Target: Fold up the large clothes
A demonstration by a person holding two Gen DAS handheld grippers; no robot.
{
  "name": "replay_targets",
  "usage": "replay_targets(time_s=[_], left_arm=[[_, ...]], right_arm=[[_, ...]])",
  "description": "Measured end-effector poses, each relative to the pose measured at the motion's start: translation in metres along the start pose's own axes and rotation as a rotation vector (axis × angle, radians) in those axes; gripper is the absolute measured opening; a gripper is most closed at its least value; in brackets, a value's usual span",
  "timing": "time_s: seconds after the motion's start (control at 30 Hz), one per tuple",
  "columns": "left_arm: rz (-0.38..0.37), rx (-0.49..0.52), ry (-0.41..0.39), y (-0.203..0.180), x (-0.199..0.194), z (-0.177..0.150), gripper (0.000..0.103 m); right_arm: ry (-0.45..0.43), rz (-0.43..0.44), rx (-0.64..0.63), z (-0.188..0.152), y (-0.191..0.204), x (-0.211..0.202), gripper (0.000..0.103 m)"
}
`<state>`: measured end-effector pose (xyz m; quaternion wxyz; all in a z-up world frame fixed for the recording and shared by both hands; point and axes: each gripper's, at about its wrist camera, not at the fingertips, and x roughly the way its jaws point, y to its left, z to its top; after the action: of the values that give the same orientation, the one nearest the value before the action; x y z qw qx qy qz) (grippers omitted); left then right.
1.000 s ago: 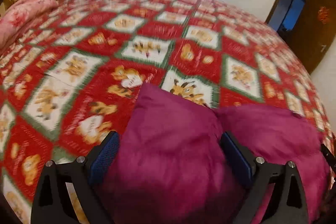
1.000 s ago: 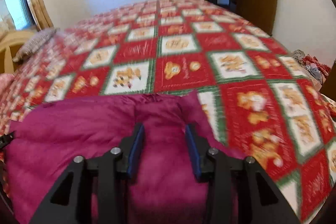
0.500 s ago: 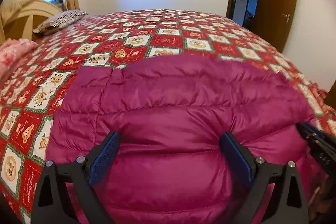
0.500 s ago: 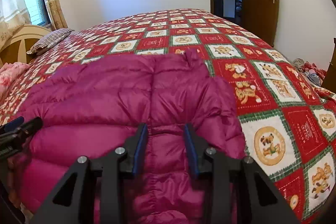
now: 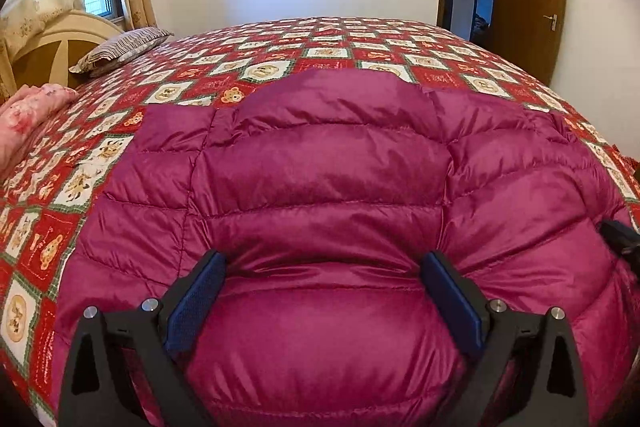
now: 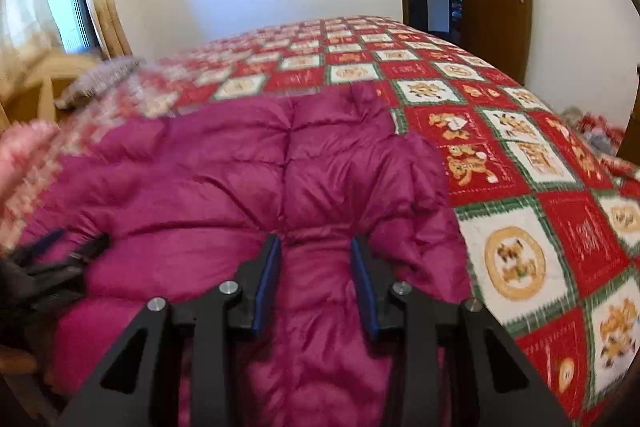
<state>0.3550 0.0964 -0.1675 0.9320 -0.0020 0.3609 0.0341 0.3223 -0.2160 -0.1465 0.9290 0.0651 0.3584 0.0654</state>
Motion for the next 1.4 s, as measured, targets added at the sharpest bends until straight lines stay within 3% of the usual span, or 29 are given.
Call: replay_targets(time_s=[0.13,0.2,0.43,0.53,0.6,0.73,0.9,1.03,1.13,1.3,1.4], left_arm=[[0.017,0.008,-0.005,-0.002,-0.001,-0.001,0.099],[0.023,0.013,-0.004,-0.004,-0.001,-0.001,0.099],[0.016,0.019,0.034,0.0,-0.011,-0.002,0.099],[-0.063,-0.057,0.031,0.022,-0.037,-0.007,0.099],[-0.087,-0.131,-0.026,0.046,-0.059,-0.014,0.099],[0.0,-0.222,-0.092,0.086,-0.071,-0.014,0.099],[0.04,-0.381,-0.066,0.123,-0.056,-0.013,0.099],[0.025,-0.446,0.003,0.127,-0.038,-0.024,0.099],[0.011,-0.457,0.047,0.128,-0.028,-0.035,0.099],[-0.034,-0.498,0.04,0.131,-0.033,-0.04,0.099],[-0.134,-0.548,0.03,0.126,-0.039,-0.047,0.099]], right_arm=[[-0.006,-0.022,0.019,-0.015,-0.013,-0.016,0.038],[0.01,-0.026,0.02,-0.025,-0.019,-0.013,0.031],[0.031,-0.067,-0.043,-0.027,-0.012,-0.006,0.031],[0.058,-0.074,-0.012,-0.02,-0.014,-0.017,0.031],[-0.002,-0.061,0.003,-0.018,-0.012,-0.035,0.031],[-0.078,0.003,-0.064,-0.008,0.019,-0.056,0.031],[-0.027,0.144,-0.139,0.008,0.084,-0.034,0.03],[-0.002,0.158,-0.173,0.007,0.121,-0.003,0.027],[0.076,0.115,-0.196,-0.008,0.133,0.033,0.027],[0.062,0.106,-0.229,-0.022,0.131,0.037,0.027],[0.065,0.115,-0.215,-0.023,0.128,0.038,0.027]])
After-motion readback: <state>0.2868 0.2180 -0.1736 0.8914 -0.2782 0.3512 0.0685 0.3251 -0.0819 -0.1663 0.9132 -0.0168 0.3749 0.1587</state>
